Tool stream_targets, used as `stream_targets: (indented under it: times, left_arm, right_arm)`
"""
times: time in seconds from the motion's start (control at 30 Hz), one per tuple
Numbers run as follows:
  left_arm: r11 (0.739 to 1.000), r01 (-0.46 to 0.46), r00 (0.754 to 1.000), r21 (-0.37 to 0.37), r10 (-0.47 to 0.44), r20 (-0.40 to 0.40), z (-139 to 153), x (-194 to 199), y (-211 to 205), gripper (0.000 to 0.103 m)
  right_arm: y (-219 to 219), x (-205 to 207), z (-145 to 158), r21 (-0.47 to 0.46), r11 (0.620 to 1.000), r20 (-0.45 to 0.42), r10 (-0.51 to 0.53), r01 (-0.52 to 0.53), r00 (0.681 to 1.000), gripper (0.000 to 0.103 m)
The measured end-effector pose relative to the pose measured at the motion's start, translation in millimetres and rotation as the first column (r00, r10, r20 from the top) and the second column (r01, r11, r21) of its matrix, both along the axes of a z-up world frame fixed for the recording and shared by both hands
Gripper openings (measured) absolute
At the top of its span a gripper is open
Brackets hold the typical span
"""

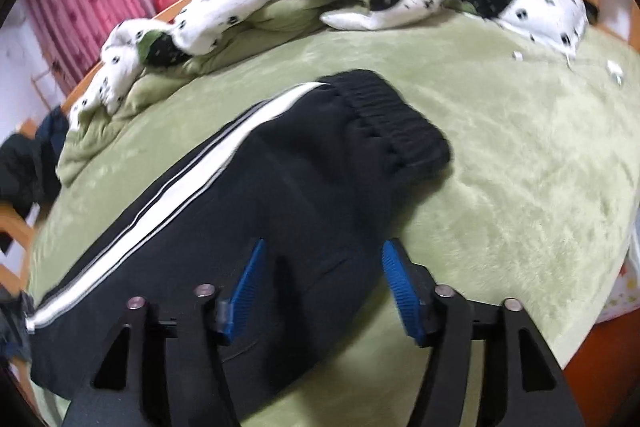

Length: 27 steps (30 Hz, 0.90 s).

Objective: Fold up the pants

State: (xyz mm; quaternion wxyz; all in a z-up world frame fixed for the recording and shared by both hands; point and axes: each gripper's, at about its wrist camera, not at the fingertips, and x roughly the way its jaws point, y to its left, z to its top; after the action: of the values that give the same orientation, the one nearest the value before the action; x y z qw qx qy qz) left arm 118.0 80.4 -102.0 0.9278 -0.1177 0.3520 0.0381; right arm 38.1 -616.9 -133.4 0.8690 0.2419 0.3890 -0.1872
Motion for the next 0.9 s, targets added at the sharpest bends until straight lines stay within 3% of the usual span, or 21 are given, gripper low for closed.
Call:
stream_targets:
  times: [0.13, 0.27, 0.37, 0.4, 0.47, 0.57, 0.6, 0.67, 0.8, 0.9]
  left_arm:
    - [0.996, 0.066, 0.997, -0.062, -0.068, -0.034, -20, -21, -29, 0.076]
    - [0.993, 0.099, 0.993, -0.066, -0.102, -0.052, -32, -41, -48, 0.076]
    - [0.993, 0.079, 0.992, -0.084, -0.087, -0.096, -40, -46, -48, 0.076]
    - [0.991, 0.068, 0.991, -0.118, -0.08, -0.109, -42, -47, -45, 0.076]
    - [0.984, 0.044, 0.991, -0.175, -0.065, -0.119, -45, -50, -37, 0.076]
    - [0.977, 0.011, 0.994, -0.212, -0.033, -0.101, -45, -58, -27, 0.076]
    - [0.972, 0.002, 0.995, -0.233, -0.025, -0.093, -46, -61, -23, 0.076]
    - [0.958, -0.002, 0.996, -0.288, -0.024, -0.087, -49, -64, -14, 0.076]
    - [0.94, -0.014, 0.994, -0.34, -0.024, -0.108, -59, -74, -1, 0.076]
    - [0.941, -0.027, 0.993, -0.338, -0.012, -0.114, -64, -84, 15, 0.076]
  right_arm:
    - [-42, 12, -20, 0.069, 0.997, 0.001, -0.028, 0.028, 1.0, 0.073]
    - [-79, 36, -45, 0.267, 0.962, 0.051, -0.067, 0.051, 0.996, 0.076]
    - [-90, 61, -56, 0.33, 0.943, 0.062, -0.078, 0.053, 0.995, 0.086]
    - [-91, 70, -55, 0.31, 0.948, 0.059, -0.093, 0.07, 0.994, 0.084]
    - [-88, 76, -44, 0.226, 0.97, 0.058, -0.102, 0.087, 0.993, 0.055]
    - [-88, 65, -1, 0.099, 0.995, 0.195, -0.011, -0.009, 0.981, 0.044]
    - [-93, 58, 9, 0.107, 0.994, 0.249, 0.001, -0.029, 0.969, 0.044]
    - [-96, 57, 12, 0.079, 0.996, 0.254, 0.018, -0.039, 0.967, 0.047]
    - [-84, 74, -28, -0.024, 1.0, -0.002, 0.014, -0.014, 1.0, 0.06]
    - [-83, 55, -29, -0.012, 1.0, 0.0, 0.017, -0.017, 1.0, 0.062]
